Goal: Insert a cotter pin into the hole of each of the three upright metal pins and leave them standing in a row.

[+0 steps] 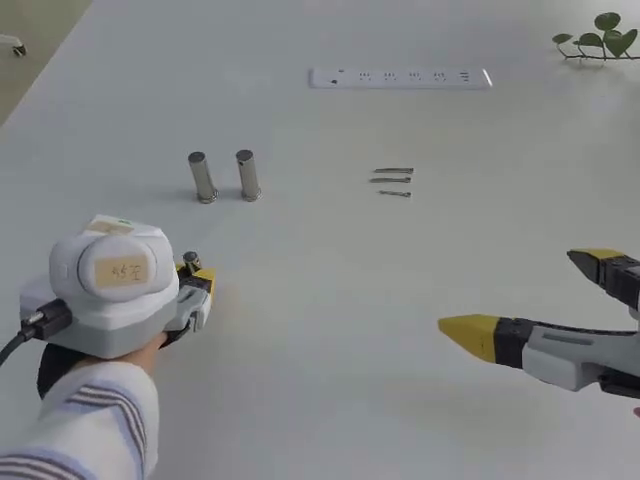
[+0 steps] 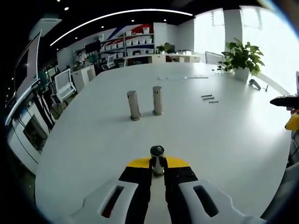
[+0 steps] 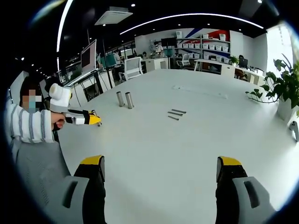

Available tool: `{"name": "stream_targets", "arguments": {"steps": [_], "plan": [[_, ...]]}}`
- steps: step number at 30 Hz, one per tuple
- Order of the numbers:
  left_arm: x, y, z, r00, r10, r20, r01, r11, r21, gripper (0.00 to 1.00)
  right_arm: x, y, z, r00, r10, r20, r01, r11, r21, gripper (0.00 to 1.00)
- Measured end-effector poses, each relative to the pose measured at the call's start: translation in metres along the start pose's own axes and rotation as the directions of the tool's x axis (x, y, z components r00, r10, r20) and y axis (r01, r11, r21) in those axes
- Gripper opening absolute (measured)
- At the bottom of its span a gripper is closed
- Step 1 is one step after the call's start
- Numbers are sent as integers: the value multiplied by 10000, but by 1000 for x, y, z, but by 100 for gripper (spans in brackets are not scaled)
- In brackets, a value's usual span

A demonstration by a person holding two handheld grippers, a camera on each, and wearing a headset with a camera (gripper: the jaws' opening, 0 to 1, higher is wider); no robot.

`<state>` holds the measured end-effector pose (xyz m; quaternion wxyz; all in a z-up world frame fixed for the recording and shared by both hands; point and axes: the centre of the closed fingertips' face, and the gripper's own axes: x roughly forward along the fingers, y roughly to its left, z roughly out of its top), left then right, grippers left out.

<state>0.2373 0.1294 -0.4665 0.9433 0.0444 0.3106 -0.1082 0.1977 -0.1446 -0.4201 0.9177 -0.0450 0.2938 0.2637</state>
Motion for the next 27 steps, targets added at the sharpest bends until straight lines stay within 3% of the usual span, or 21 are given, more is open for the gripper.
{"name": "stream_targets", "arguments": {"steps": [4, 11, 13, 15, 17, 22, 24, 27], "plan": [[2, 0, -3, 9998, -177, -66, 173, 9984, -543, 6, -1, 1, -1, 10000, 10, -1, -10, 10000, 15, 98], [1, 0, -3, 9992, -400, -3, 399, 9957, -835, 14, -2, 0, -4, 10000, -18, -42, 18, 10000, 95, 99], [-1, 0, -1, 9988, -492, 76, 497, 9951, -854, 16, -2, 0, -3, 10000, -21, -42, 22, 10000, 83, 98], [-6, -1, 8, 9965, -645, 540, 680, 9956, -651, 16, -2, 0, -3, 10000, -17, -26, 18, 10000, 68, 99], [-12, -3, 16, 9900, -1056, 939, 1122, 9914, -675, 20, -2, 0, -3, 10000, -15, -12, 15, 10000, 80, 98], [-29, -3, 26, 9722, -1944, 1309, 1975, 9802, -117, 33, -2, 0, -6, 9999, 8, -118, -7, 10000, 56, 98], [-39, -1, 30, 9590, -2406, 1501, 2458, 9692, -170, 38, -2, 0, -6, 9999, 5, -108, -5, 10000, 85, 99], [-49, -5, 30, 9295, -3340, 1562, 3401, 9403, -137, 47, -3, 1, -6, 9999, 5, -124, -3, 10000, 85, 98]]}}
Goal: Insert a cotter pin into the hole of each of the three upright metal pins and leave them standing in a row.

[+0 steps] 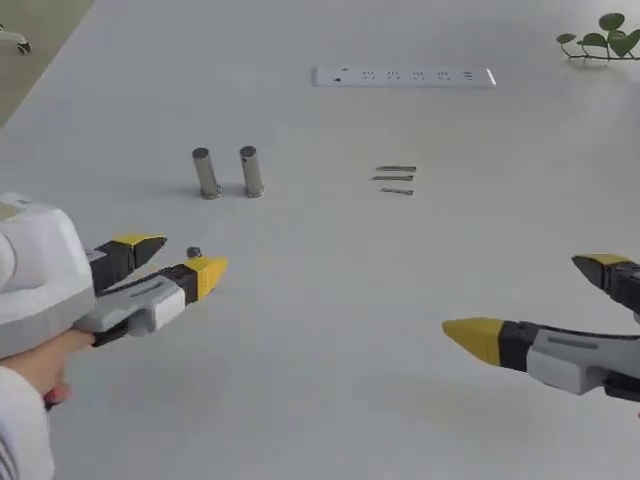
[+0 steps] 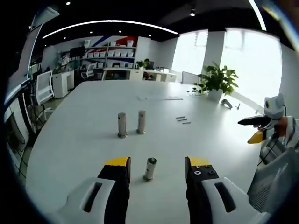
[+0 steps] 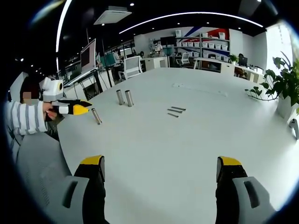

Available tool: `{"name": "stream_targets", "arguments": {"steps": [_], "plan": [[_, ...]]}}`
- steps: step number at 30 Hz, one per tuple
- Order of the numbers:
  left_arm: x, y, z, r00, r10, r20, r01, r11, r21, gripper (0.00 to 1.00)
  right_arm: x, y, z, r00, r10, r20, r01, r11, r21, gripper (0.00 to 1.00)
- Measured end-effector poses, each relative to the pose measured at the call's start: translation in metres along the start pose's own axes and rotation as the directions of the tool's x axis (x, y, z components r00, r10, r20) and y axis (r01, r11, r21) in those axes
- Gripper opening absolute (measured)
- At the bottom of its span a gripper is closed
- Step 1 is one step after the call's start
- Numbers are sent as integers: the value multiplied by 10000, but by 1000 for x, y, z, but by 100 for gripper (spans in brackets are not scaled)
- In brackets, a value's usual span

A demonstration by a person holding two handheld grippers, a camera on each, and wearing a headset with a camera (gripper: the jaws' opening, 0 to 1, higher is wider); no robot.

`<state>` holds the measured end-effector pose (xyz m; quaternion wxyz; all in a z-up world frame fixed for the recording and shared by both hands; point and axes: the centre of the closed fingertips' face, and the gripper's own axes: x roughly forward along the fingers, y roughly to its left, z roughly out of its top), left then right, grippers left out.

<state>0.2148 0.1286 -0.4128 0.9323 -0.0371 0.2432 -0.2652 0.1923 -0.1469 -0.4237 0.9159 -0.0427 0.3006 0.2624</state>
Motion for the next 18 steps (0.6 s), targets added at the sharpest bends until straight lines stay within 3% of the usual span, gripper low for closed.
{"name": "stream_targets", "arguments": {"steps": [9, 13, 18], "plan": [[-24, 4, -2, 9970, -685, -368, 708, 9954, 640, 63, -2, -1, -1, 10000, -46, -67, 46, 10000, -28, 98], [-27, 6, -4, 9952, -765, -608, 810, 9939, 747, 71, -3, -1, -1, 9999, -62, -95, 61, 10000, -78, 98], [-28, 4, -5, 9936, -967, -589, 1011, 9918, 778, 81, -3, -1, -2, 9997, -102, -236, 99, 9998, -154, 98]]}}
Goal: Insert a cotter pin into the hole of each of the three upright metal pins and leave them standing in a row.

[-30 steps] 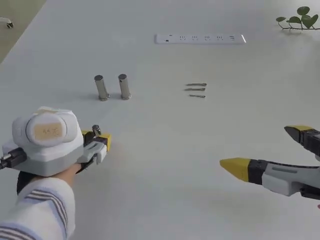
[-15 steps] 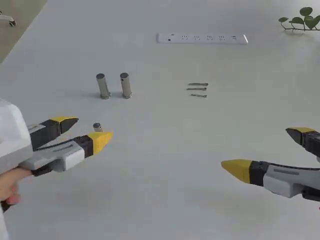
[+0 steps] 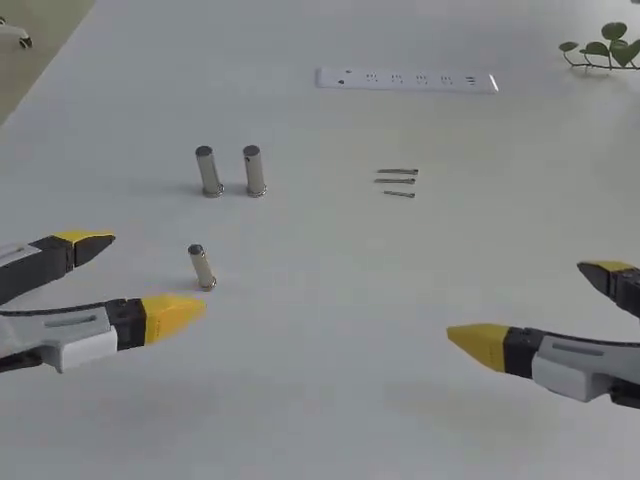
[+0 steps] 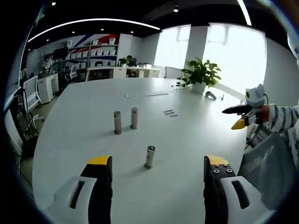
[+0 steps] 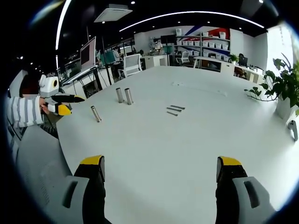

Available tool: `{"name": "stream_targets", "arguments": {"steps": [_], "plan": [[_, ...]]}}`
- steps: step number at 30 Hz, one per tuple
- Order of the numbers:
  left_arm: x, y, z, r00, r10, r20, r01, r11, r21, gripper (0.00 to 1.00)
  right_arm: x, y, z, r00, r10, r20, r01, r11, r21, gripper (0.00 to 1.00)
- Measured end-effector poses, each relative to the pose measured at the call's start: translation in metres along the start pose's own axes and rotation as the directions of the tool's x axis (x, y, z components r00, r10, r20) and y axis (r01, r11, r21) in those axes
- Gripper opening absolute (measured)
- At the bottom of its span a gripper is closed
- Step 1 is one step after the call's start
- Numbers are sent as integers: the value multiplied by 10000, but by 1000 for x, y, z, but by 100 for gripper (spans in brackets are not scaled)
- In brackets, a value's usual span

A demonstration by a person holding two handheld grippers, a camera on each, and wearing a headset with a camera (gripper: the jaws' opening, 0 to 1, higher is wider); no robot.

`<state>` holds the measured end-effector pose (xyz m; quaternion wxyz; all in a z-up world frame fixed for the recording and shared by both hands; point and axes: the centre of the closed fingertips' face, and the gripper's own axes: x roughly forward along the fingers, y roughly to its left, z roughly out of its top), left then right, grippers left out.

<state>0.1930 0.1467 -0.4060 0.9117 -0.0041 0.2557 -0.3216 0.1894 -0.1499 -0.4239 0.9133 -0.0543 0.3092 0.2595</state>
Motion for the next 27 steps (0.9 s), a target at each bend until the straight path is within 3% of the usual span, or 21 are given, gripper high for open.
{"name": "stream_targets", "arguments": {"steps": [5, 11, 16, 19, 23, 27], "plan": [[1, -11, -4, 9981, -609, 83, 610, 9981, -124, 98, 1, 0, 2, 9999, 69, 101, -71, 9997, 220, 98], [1, -17, -2, 9963, -815, 264, 822, 9962, -275, 99, 4, 3, 4, 9999, 123, 8, -123, 9999, 23, 98], [0, -18, -9, 9960, -891, 82, 893, 9955, -313, 99, 8, 4, 11, 9997, 229, -33, -230, 9997, -113, 98], [-2, -18, -13, 9958, -911, 34, 911, 9947, -481, 99, 11, 5, 16, 9987, 489, -121, -491, 9987, -155, 86], [-5, -16, -16, 9969, -791, 11, 791, 9953, -564, 99, 20, 5, 27, 9979, 649, -82, -652, 9973, -332, 87], [-7, -14, -17, 9976, -686, 67, 689, 9912, -1134, 99, 31, 5, 43, 9961, 885, 53, -881, 9950, -480, 86]]}}
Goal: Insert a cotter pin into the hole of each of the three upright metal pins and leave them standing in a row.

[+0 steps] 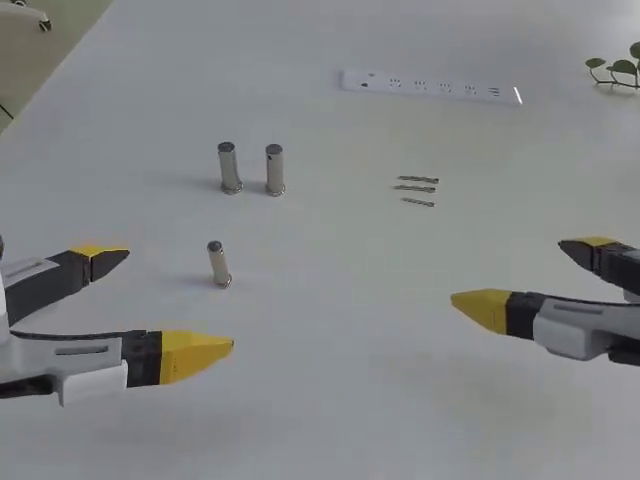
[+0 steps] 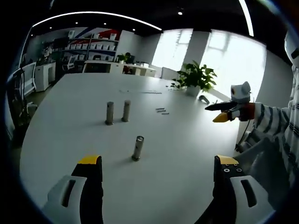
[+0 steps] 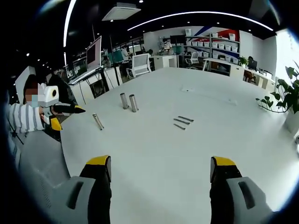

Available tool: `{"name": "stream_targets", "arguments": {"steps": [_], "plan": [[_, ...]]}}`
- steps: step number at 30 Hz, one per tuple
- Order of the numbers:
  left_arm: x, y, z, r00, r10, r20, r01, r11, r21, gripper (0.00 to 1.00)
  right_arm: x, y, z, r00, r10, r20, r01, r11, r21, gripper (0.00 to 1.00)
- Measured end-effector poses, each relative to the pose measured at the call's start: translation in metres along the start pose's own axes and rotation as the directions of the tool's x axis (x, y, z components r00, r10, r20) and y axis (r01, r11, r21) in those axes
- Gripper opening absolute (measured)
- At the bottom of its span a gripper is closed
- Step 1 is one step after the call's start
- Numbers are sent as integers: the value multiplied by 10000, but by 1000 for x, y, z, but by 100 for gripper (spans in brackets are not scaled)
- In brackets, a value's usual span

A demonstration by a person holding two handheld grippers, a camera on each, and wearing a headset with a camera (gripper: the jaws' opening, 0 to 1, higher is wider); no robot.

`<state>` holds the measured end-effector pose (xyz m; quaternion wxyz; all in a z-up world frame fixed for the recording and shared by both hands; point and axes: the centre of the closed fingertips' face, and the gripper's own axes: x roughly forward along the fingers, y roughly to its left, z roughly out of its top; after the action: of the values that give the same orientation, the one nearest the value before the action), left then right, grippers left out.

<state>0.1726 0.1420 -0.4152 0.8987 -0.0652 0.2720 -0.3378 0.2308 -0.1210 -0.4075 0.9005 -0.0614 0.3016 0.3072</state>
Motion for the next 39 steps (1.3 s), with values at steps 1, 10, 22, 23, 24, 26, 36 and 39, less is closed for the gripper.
{"name": "stream_targets", "arguments": {"steps": [1, 10, 22, 23, 24, 26, 36, 39], "plan": [[0, 0, -1, 10000, -1, -29, 1, 10000, -26, 99, 4, 0, 4, 10000, 64, 43, -64, 10000, -70, 85], [-2, -3, -8, 9995, 37, -303, -33, 9999, 129, 99, 31, -1, 27, 9946, 903, -502, -959, 9880, -1210, 82], [-6, -4, 1, 9993, 327, 178, -325, 9994, -93, 98, 60, -8, 54, 9807, 1525, -1224, -1810, 9446, -2737, 73], [-6, -4, 1, 9992, 341, 200, -339, 9994, -105, 98, 62, -8, 55, 9794, 1550, -1291, -1864, 9400, -2857, 72], [-6, -4, 2, 9987, 407, 304, -403, 9991, -163, 97, 64, -9, 56, 9764, 1615, -1433, -1983, 9332, -2996, 71], [-6, -4, 3, 9978, 513, 431, -501, 9983, -284, 97, 69, -9, 56, 9724, 1671, -1631, -2124, 9231, -3206, 70], [-8, -12, 4, 9946, 780, 689, -750, 9962, -452, 96, 89, -16, 46, 9312, 2061, -3006, -3262, 8392, -4352, 55], [-9, -12, 2, 9940, 893, 632, -864, 9951, -471, 96, 90, -14, 41, 9136, 2201, -3418, -3654, 8129, -4534, 50]]}}
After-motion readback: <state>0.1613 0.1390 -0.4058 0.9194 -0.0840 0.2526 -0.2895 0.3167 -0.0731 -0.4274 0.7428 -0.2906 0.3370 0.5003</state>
